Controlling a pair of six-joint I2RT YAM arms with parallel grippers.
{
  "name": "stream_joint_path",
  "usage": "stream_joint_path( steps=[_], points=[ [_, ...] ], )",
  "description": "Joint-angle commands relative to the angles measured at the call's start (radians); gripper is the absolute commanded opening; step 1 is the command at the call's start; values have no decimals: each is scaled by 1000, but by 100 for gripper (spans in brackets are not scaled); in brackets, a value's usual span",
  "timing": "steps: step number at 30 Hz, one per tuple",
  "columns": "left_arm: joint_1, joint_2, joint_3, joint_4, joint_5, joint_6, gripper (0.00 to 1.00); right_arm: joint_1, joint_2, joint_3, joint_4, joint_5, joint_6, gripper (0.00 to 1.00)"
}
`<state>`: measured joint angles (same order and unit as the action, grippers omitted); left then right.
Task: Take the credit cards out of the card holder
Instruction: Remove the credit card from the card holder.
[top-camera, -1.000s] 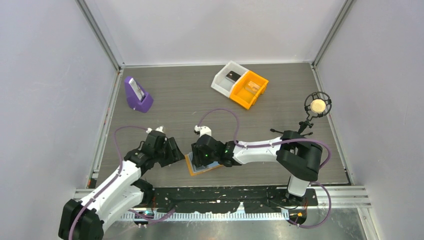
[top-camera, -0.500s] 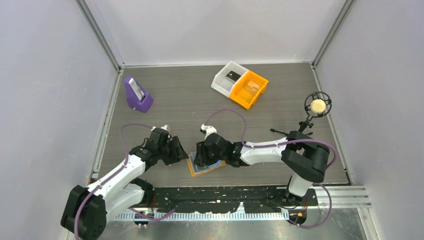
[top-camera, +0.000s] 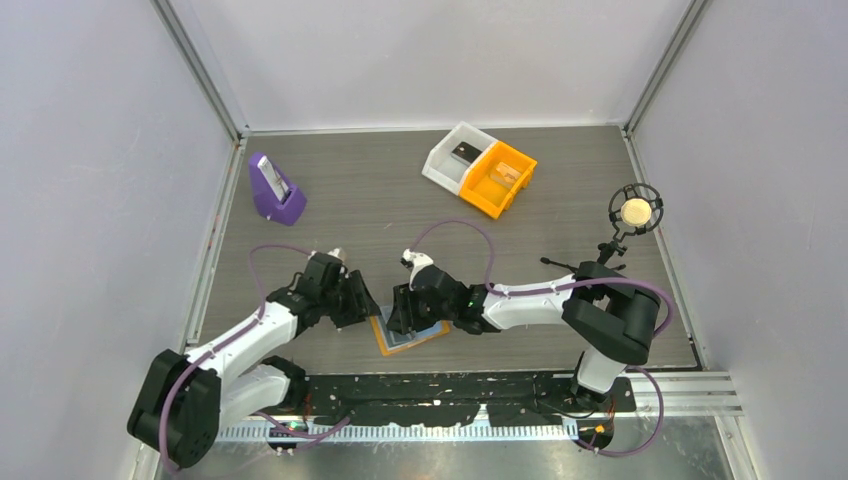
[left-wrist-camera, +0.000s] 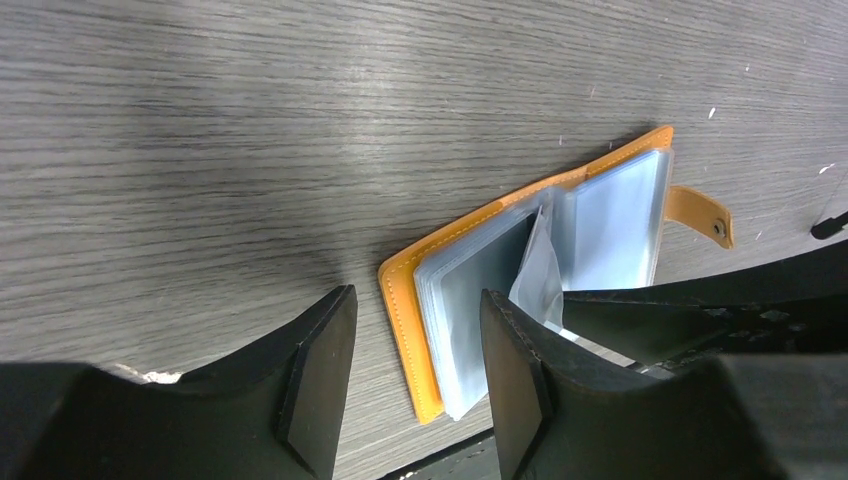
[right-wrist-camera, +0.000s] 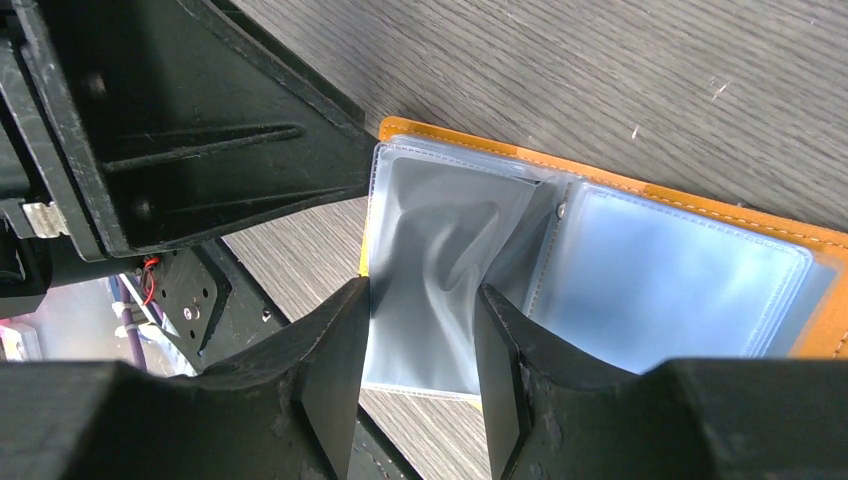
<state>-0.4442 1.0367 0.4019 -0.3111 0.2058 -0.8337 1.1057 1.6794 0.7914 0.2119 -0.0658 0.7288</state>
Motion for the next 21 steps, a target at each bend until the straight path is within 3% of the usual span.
stream_joint_path(
  steps=[1, 10, 21],
  points=[
    [-7, 10, 28, 65, 35, -8, 51, -5, -48, -4, 46, -17, -7, 49],
    [-24, 48, 47, 77, 78, -5, 52, -4, -83, -6, 23, -10, -11, 61],
    [-95, 44, 118, 26, 53, -26, 53, -12, -200, 17, -157, 98, -46, 66]
  ],
)
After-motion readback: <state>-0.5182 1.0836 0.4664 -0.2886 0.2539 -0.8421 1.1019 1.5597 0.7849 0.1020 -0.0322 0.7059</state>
